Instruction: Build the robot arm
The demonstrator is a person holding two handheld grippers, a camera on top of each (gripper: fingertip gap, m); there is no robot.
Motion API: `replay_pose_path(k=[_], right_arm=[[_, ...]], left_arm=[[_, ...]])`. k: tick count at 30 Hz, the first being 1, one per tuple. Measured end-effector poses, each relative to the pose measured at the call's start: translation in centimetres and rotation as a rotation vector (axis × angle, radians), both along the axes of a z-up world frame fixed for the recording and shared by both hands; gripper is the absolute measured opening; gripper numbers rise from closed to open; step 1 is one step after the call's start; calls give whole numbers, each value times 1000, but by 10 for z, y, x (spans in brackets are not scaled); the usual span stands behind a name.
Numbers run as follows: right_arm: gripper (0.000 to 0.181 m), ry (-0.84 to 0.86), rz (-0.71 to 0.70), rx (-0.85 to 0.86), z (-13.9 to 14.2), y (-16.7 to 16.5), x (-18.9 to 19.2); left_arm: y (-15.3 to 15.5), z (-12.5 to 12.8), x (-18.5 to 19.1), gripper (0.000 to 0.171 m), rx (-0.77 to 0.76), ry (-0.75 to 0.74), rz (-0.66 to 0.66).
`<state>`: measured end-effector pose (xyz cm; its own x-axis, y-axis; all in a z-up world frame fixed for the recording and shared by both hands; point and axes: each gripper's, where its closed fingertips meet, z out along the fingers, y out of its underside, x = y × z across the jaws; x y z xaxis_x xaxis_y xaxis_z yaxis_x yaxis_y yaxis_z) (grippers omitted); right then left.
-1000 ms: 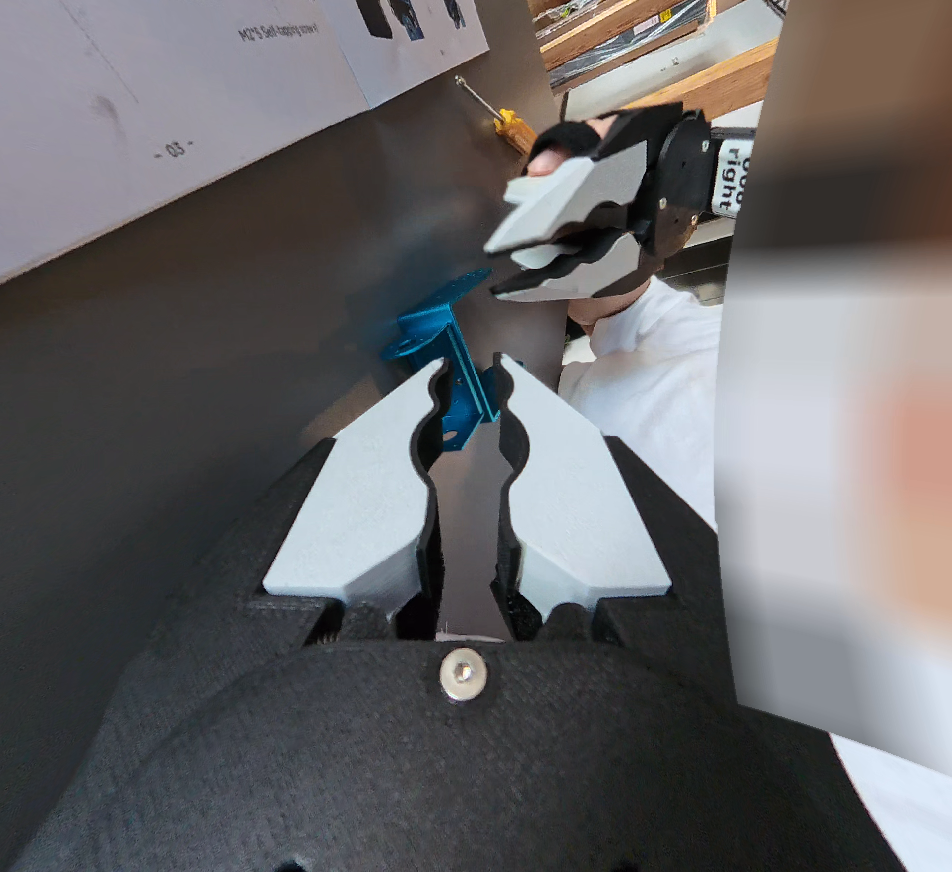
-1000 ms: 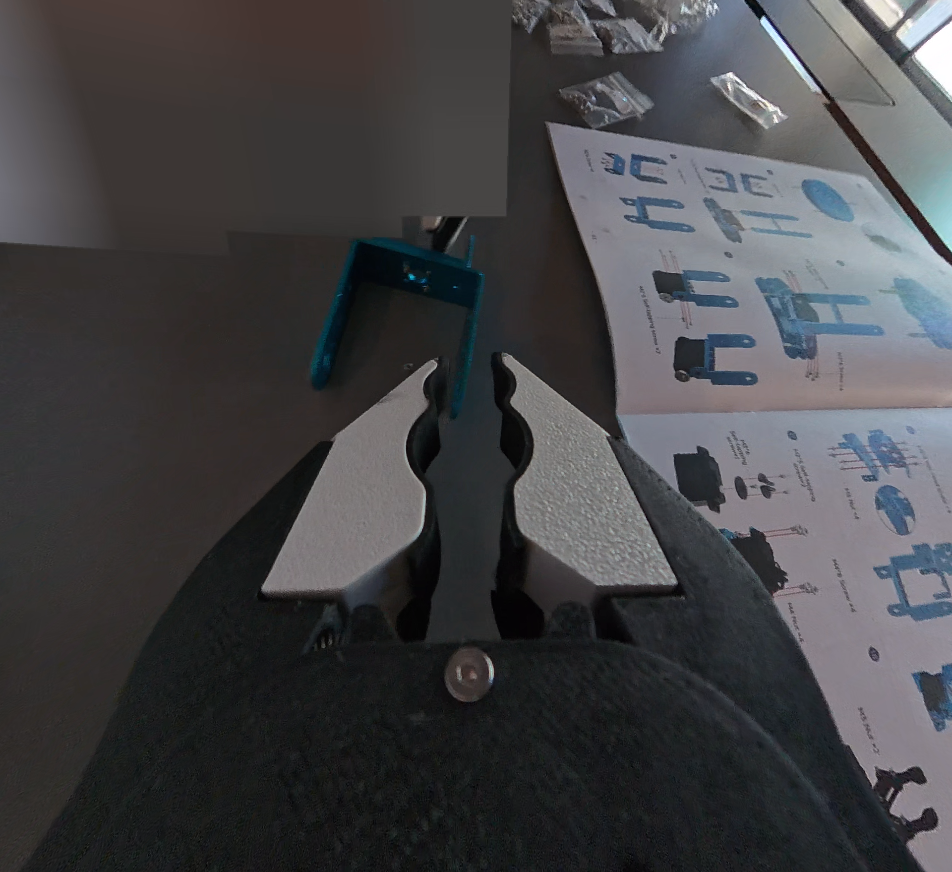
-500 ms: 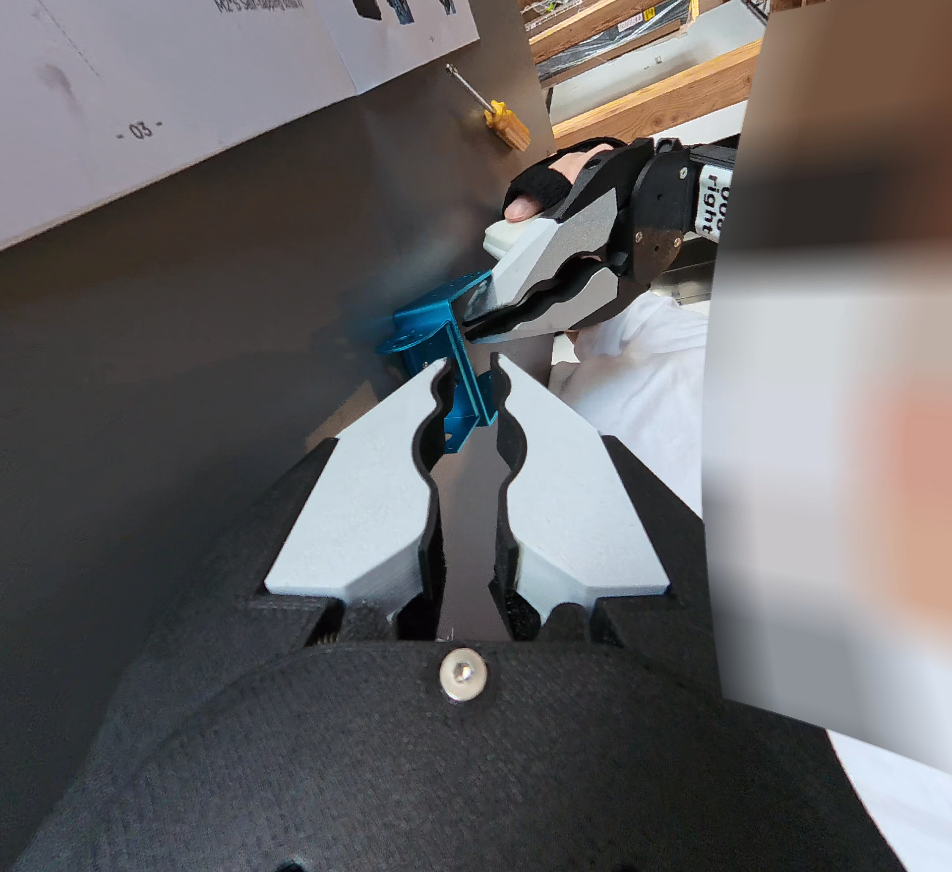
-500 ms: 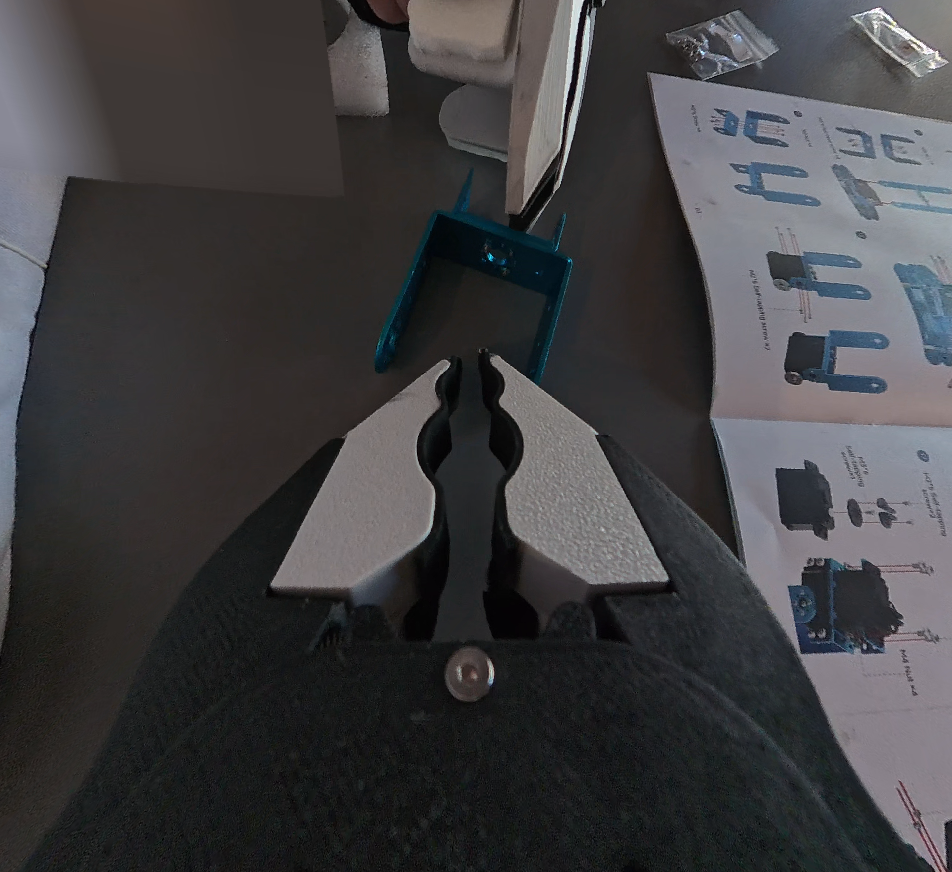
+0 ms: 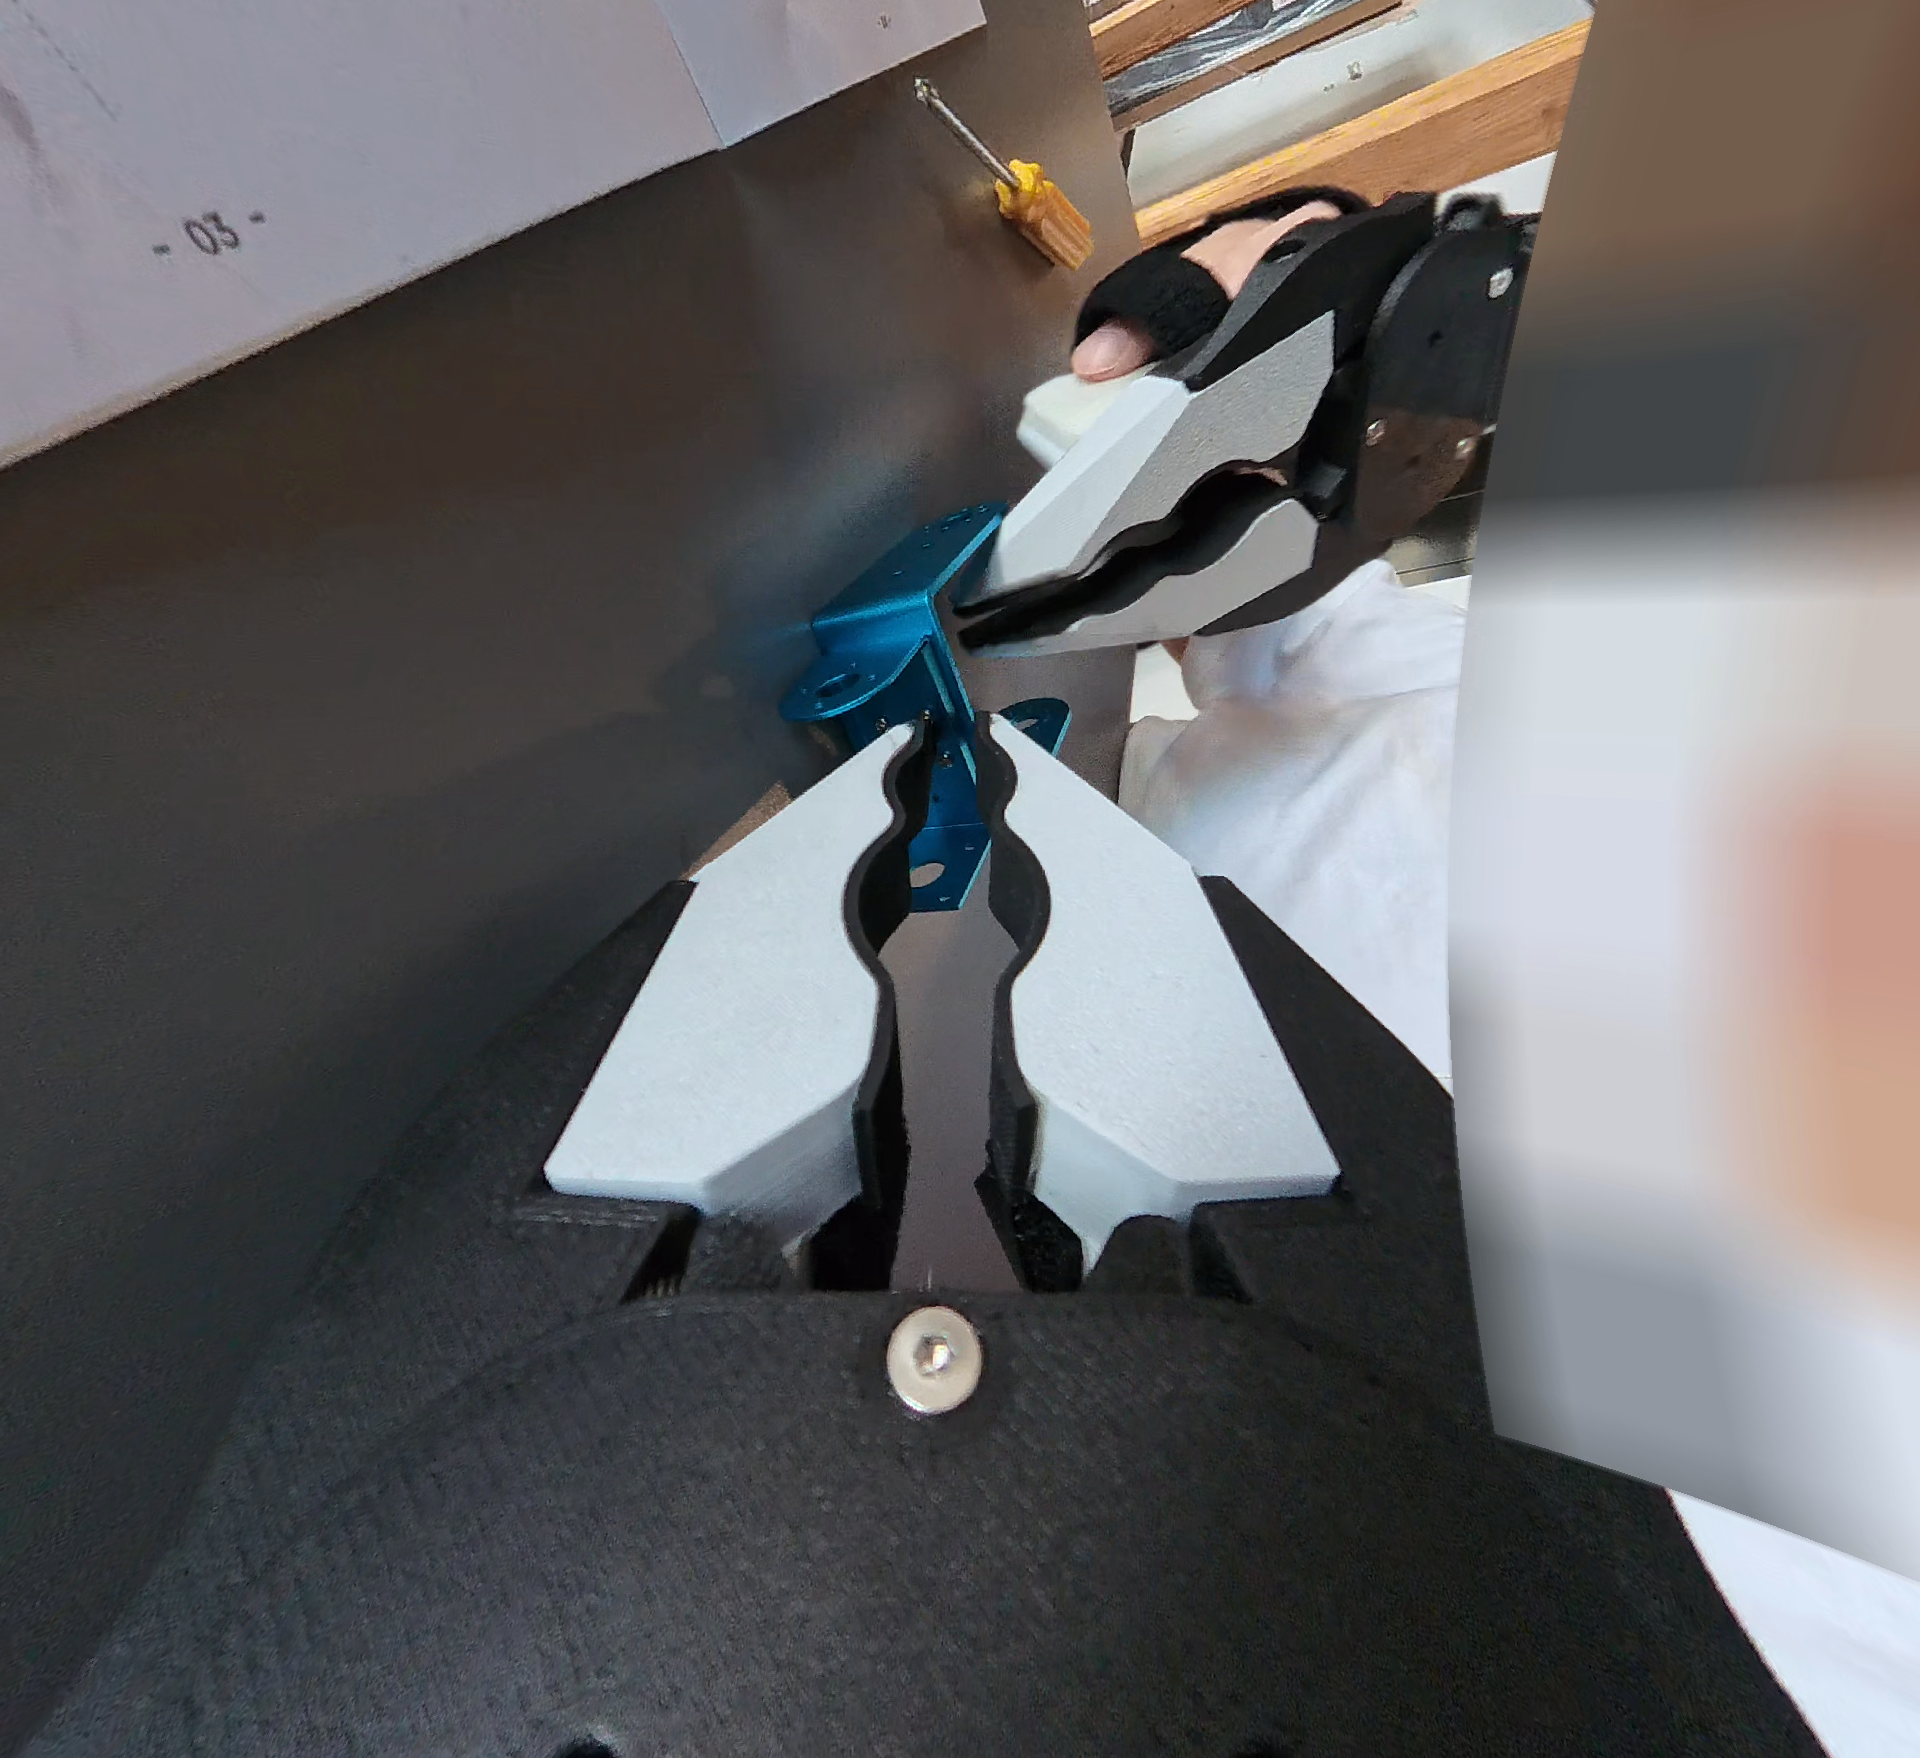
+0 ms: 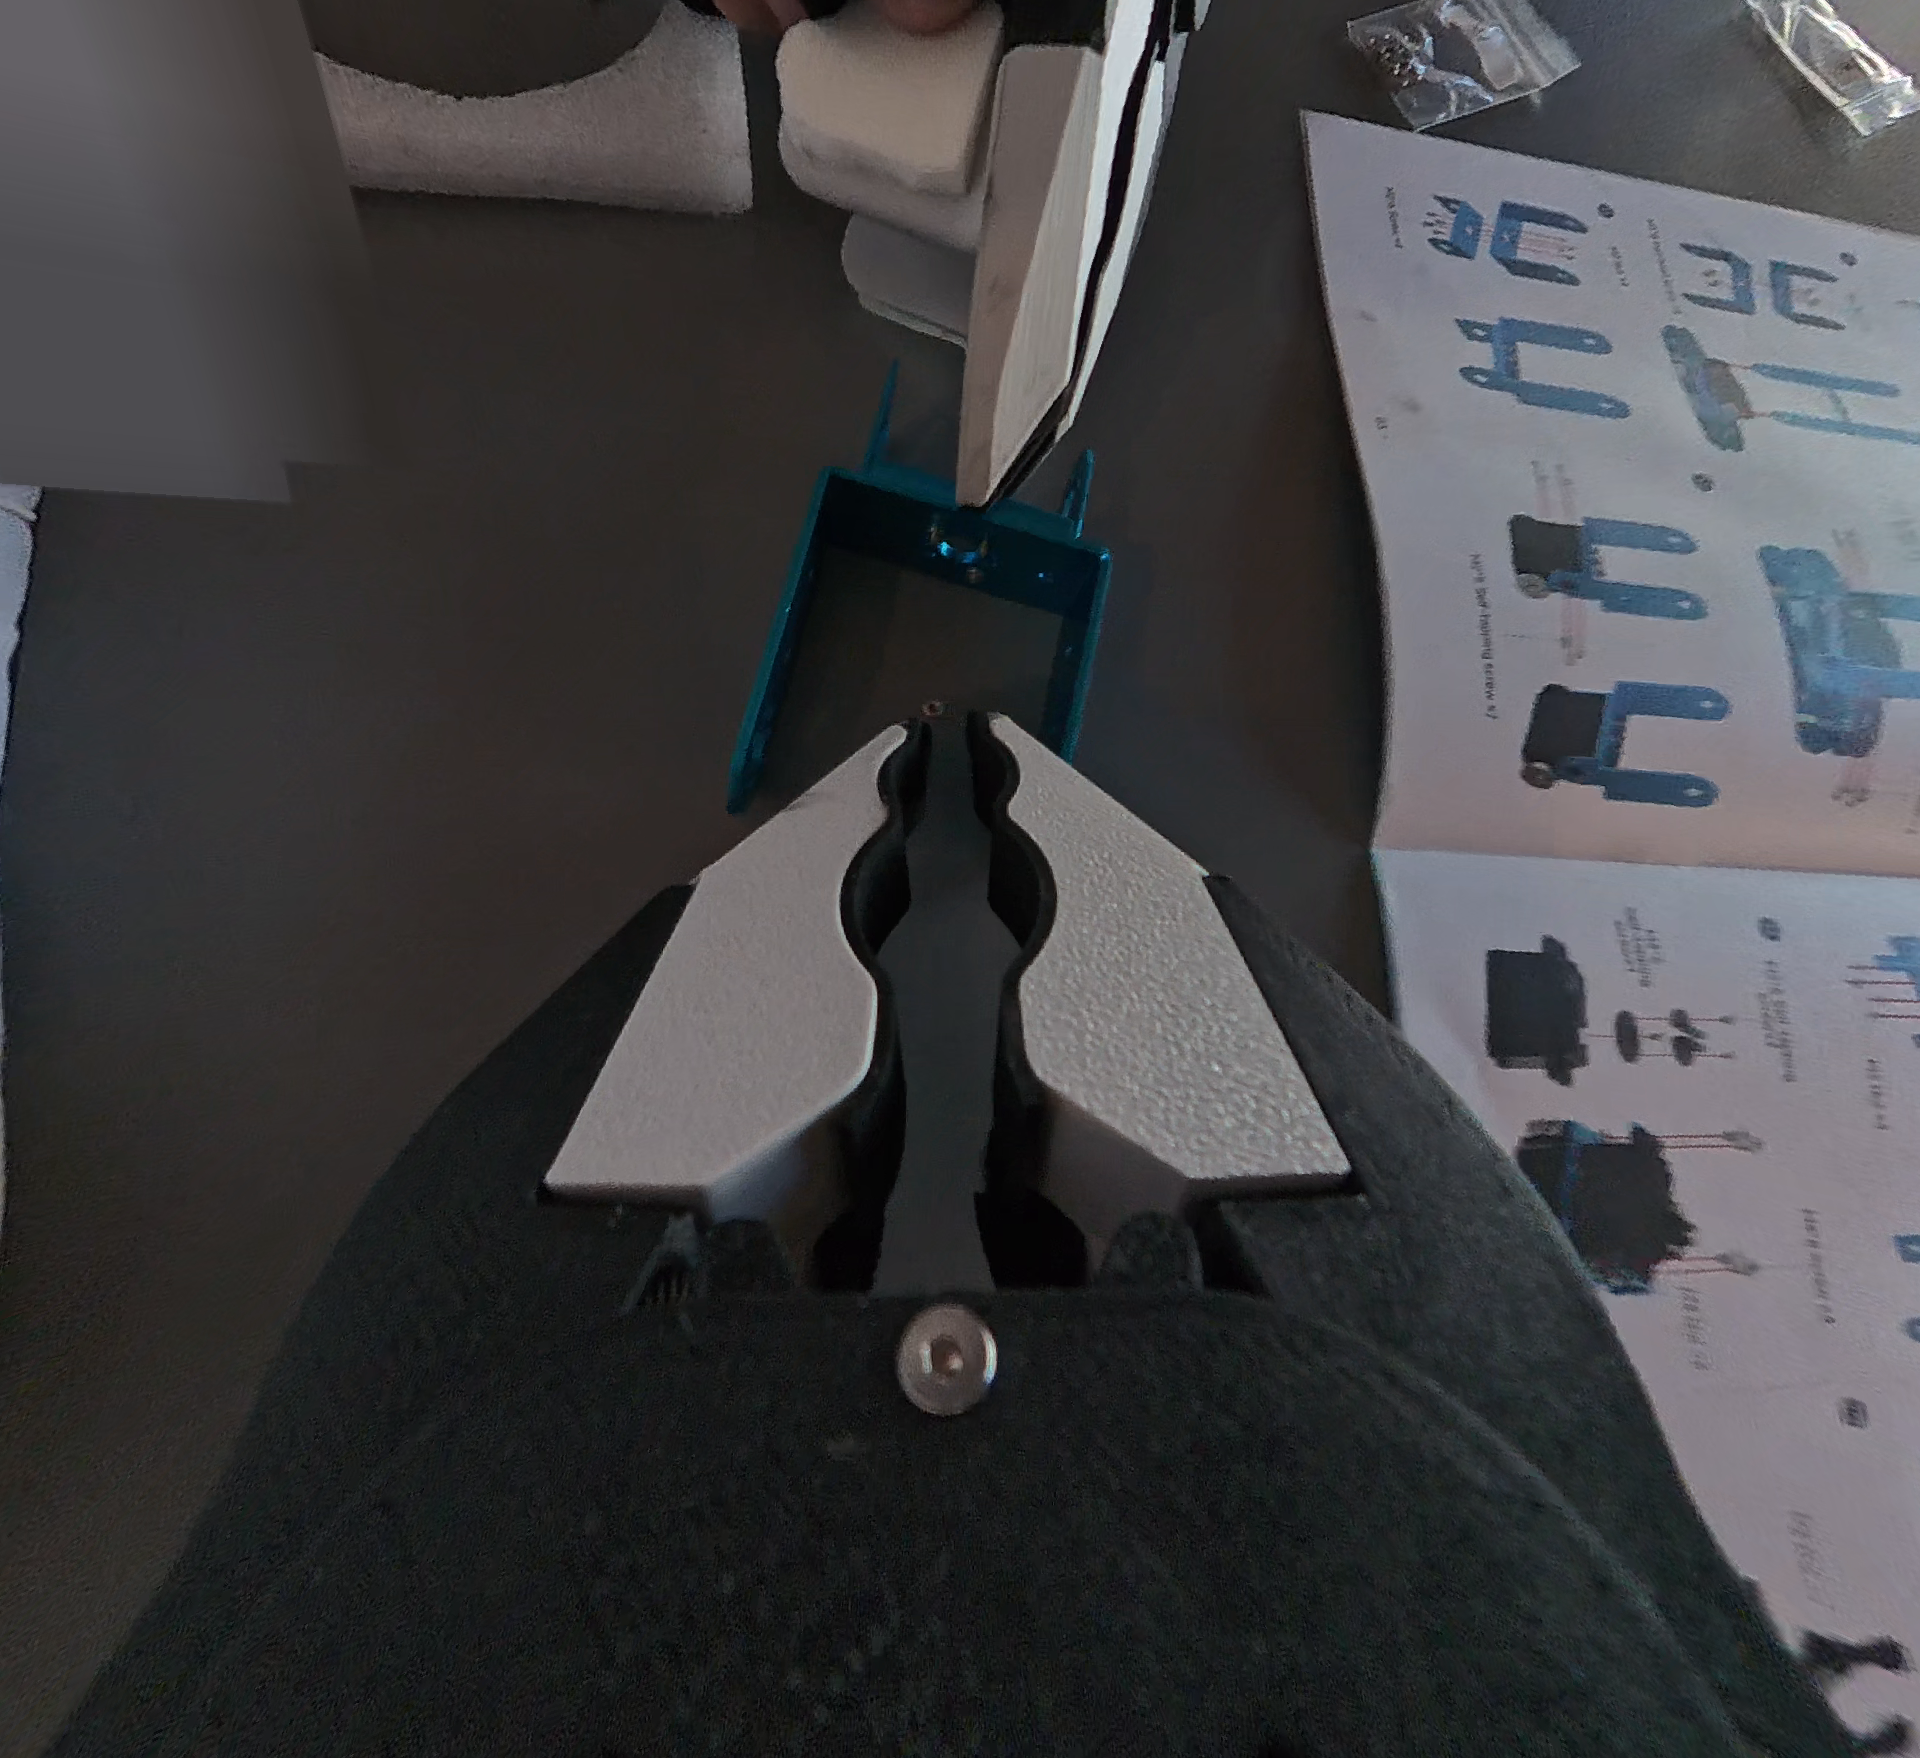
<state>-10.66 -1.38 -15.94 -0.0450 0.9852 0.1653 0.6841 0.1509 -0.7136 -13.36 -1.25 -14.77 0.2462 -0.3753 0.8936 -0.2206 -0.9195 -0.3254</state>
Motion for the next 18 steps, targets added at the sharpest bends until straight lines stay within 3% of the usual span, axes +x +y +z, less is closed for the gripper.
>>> replay_pose_path(k=[4,10,18], right_arm=[[8,-100,60,-31,9,-1,-2],[7,-369,291,-33,-8,-7,8],[7,-496,455,53,-8,-3,1]], left_arm=[[0,0,0,6,7,4,0],[-1,0,0,6,23,15,-4],[-2,0,1,6,39,26,-7]])
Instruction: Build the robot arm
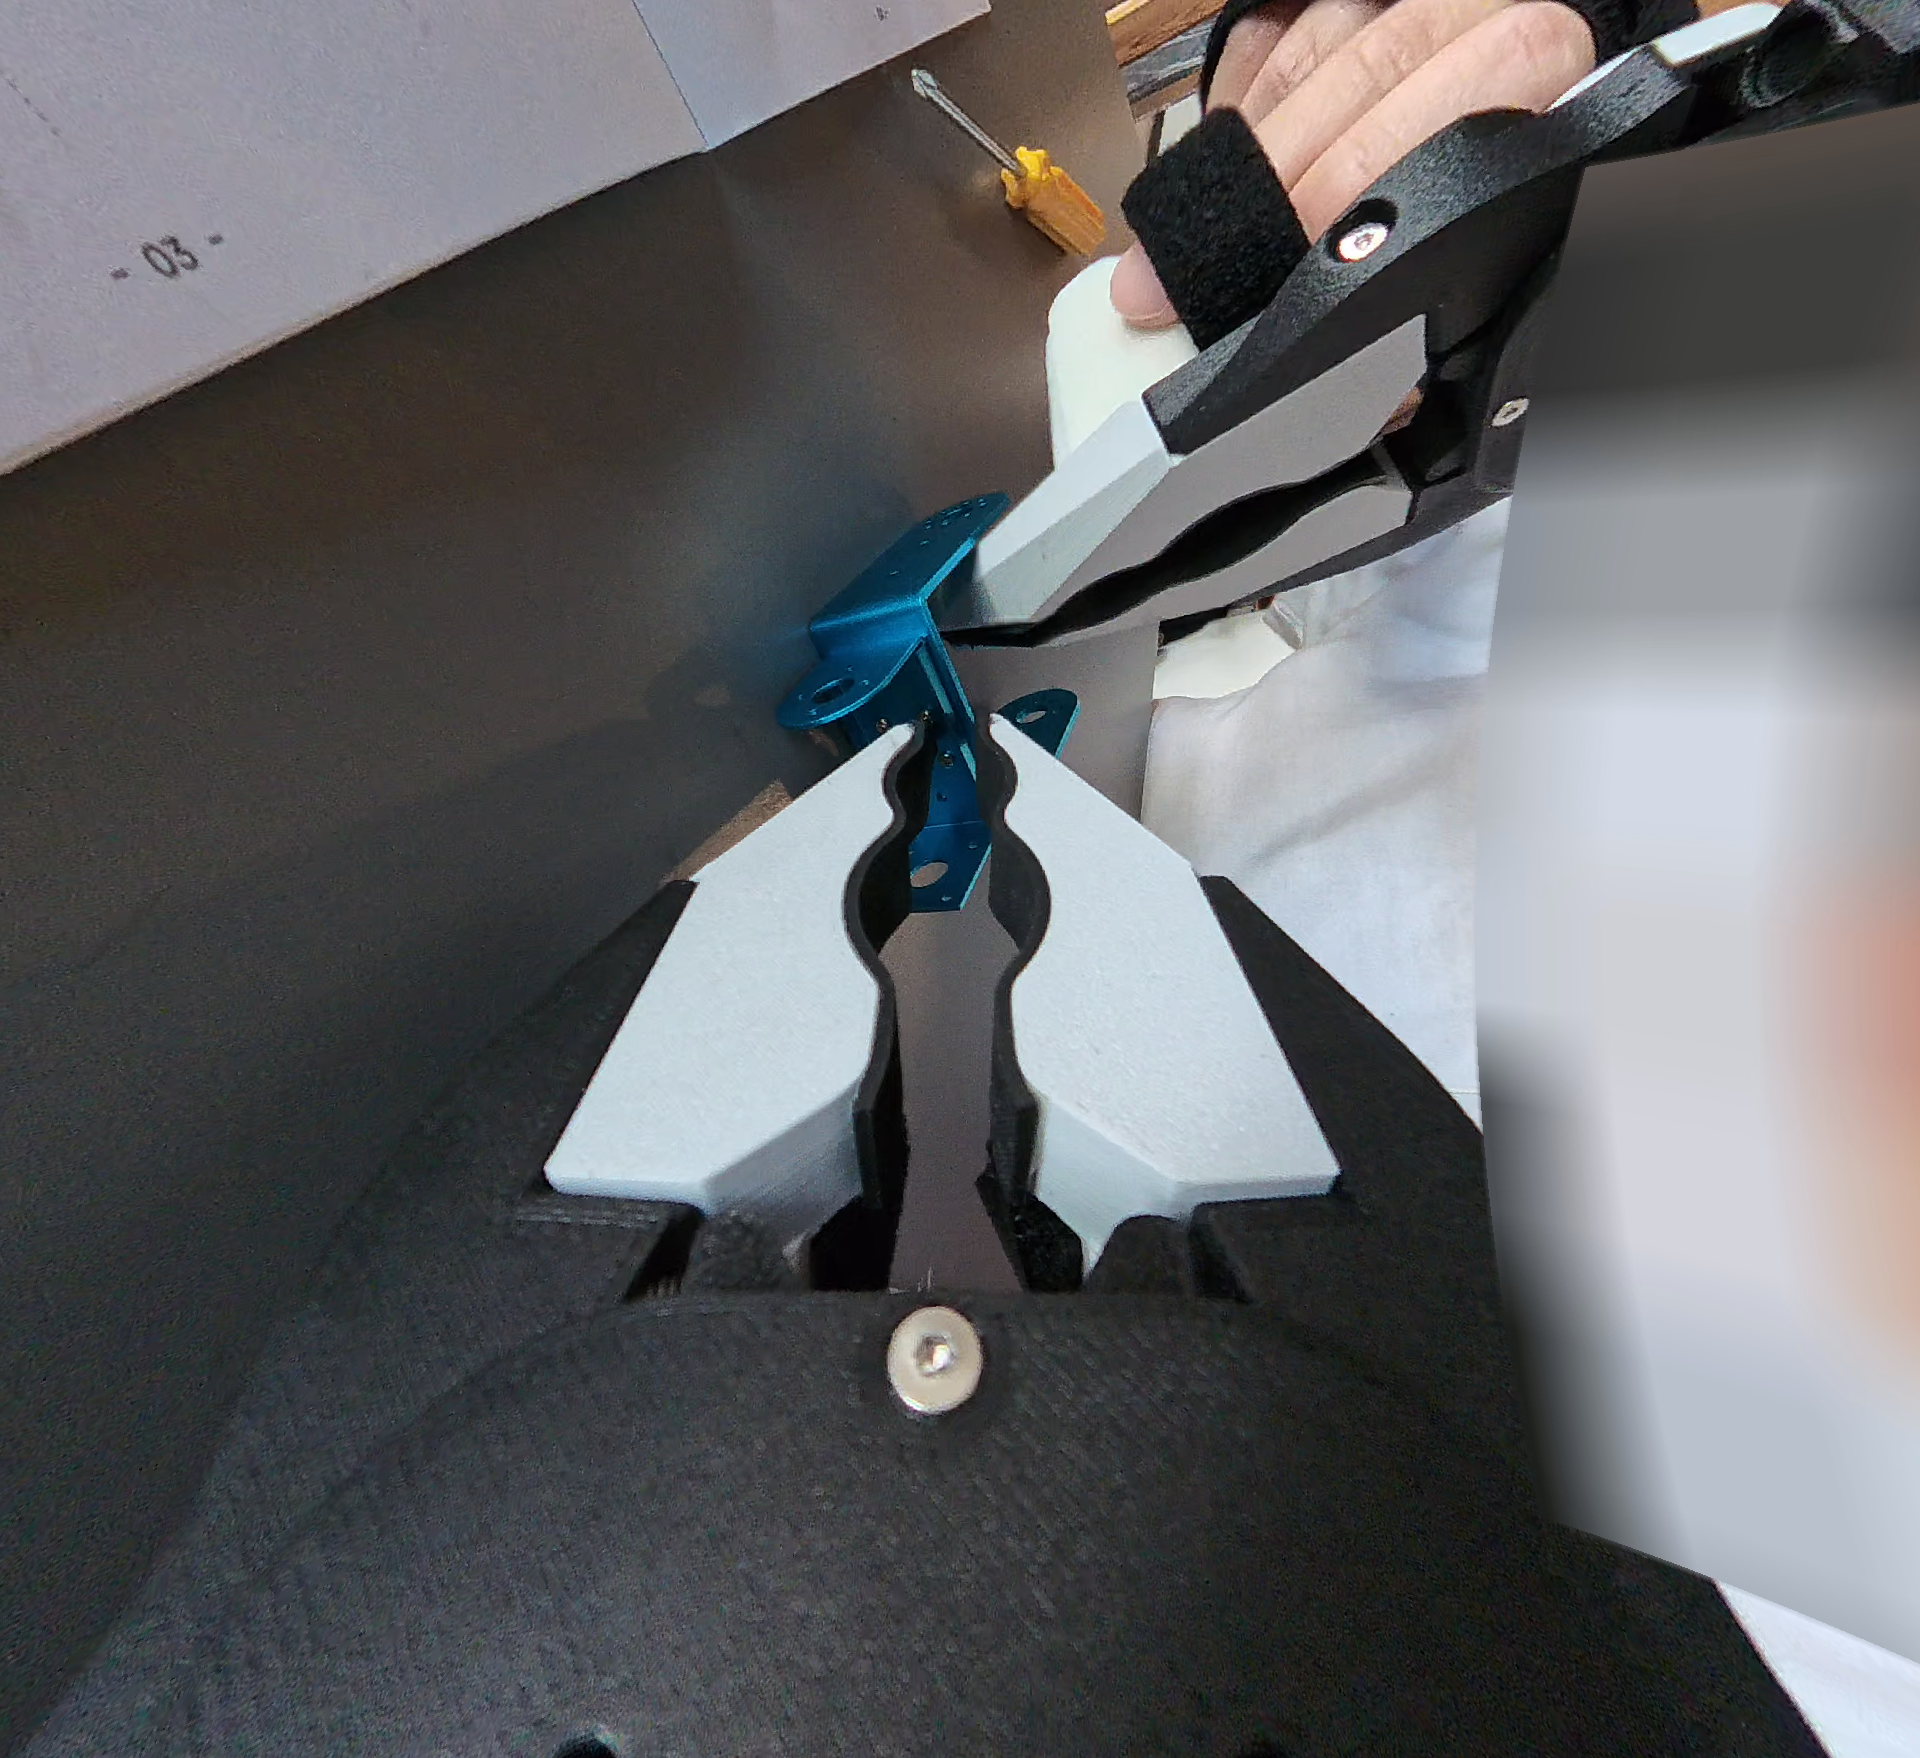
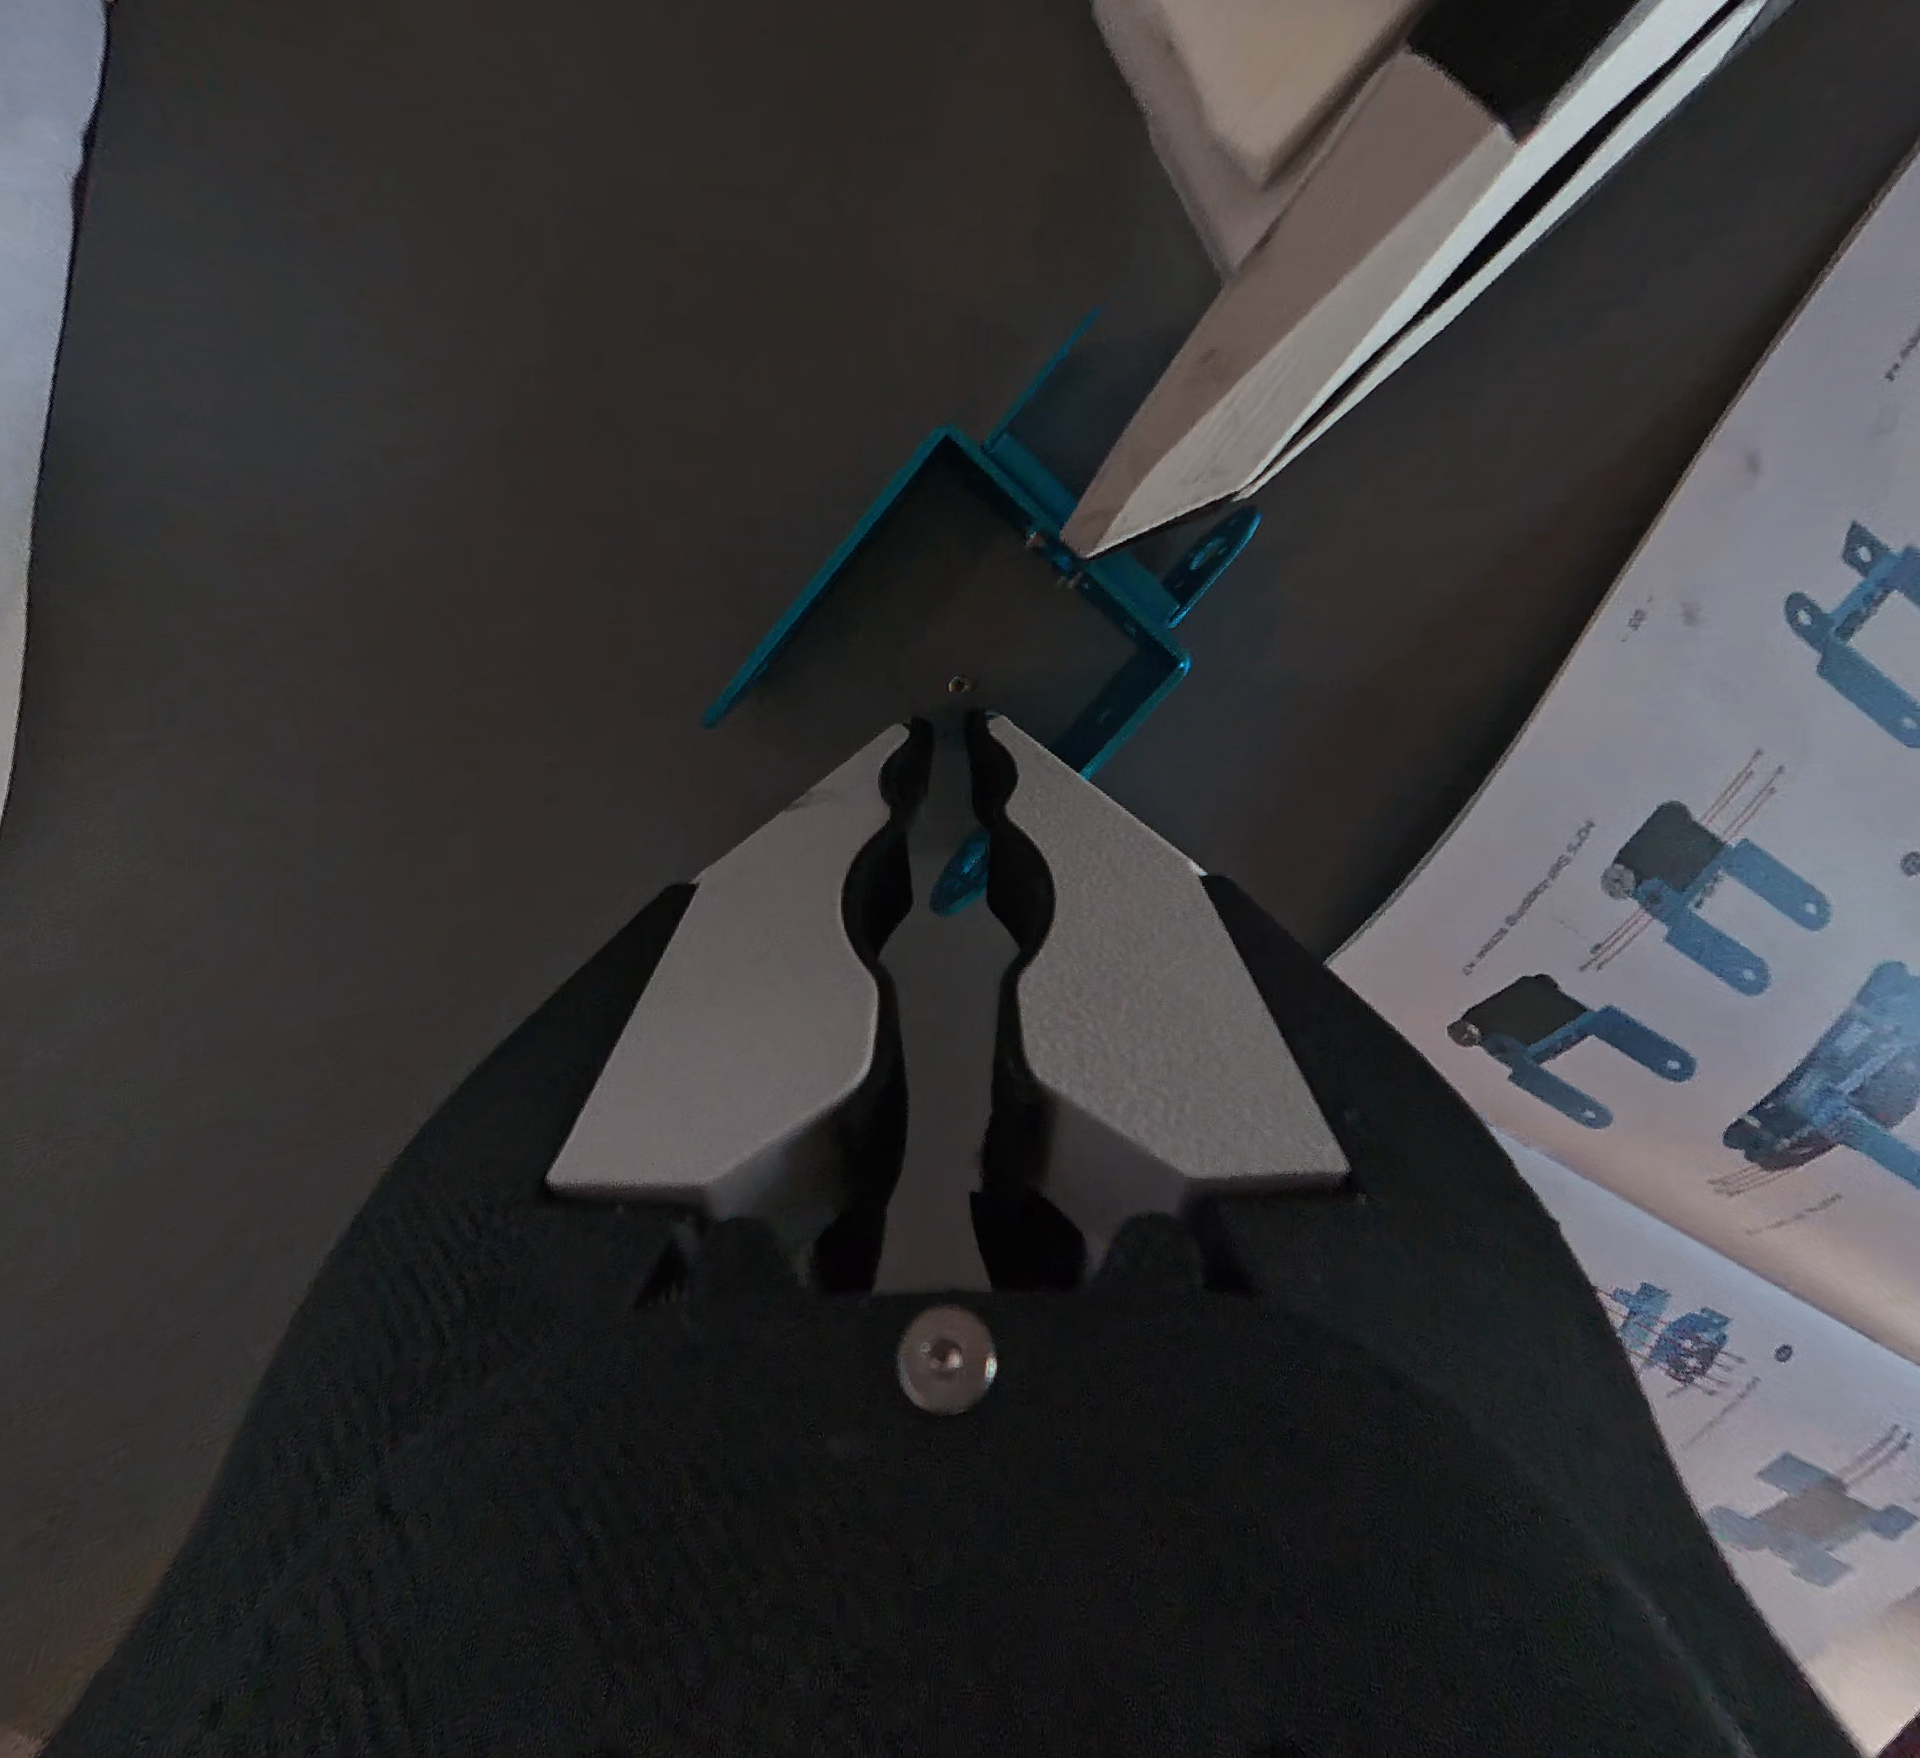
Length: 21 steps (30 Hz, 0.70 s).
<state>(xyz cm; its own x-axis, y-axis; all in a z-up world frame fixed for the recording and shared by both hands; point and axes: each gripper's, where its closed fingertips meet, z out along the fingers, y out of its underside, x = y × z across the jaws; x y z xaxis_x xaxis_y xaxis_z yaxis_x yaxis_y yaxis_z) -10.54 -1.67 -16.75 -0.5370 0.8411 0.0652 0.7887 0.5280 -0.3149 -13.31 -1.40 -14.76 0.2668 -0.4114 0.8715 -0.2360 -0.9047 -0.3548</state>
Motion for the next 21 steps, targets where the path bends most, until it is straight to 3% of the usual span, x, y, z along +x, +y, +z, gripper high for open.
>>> replay_pose_path(k=[21], right_arm=[[3,-69,39,30,-4,-3,-9]], left_arm=[[-2,1,1,5,10,7,-13]])
